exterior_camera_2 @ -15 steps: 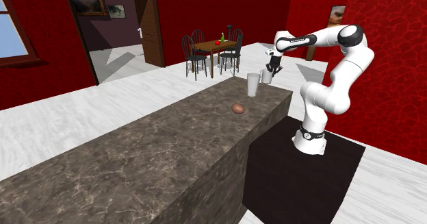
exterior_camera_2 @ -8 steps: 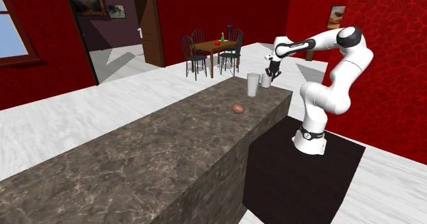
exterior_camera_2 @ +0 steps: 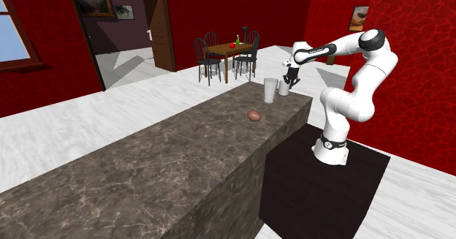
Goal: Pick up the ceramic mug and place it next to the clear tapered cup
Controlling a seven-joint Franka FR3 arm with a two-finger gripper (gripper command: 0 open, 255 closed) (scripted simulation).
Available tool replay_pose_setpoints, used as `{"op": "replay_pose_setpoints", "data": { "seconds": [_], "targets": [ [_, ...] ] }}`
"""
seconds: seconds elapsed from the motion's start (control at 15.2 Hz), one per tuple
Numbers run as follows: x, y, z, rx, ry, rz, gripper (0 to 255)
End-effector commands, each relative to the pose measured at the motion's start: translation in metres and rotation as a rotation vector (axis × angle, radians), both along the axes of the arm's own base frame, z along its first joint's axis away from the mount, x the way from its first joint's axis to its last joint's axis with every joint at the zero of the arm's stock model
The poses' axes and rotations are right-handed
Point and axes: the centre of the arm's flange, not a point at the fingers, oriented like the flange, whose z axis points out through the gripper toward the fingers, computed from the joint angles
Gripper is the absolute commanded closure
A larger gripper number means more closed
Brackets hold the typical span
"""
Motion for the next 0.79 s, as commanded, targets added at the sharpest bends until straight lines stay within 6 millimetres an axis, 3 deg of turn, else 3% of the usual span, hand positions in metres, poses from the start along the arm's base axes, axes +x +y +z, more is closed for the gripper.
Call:
{"op": "replay_pose_setpoints", "data": {
  "seconds": [0.0, 0.07, 0.13, 0.46, 0.73],
  "targets": [
    [0.0, 0.0, 0.0, 0.0, 0.0, 0.0, 255],
    [0.0, 0.0, 0.0, 0.0, 0.0, 0.0, 255],
    [0.0, 0.0, 0.0, 0.0, 0.0, 0.0, 0],
    [0.0, 0.0, 0.0, 0.0, 0.0, 0.0, 0],
    [-0.001, 0.003, 0.05, 0.0, 0.0, 0.0, 0]
  ]
}}
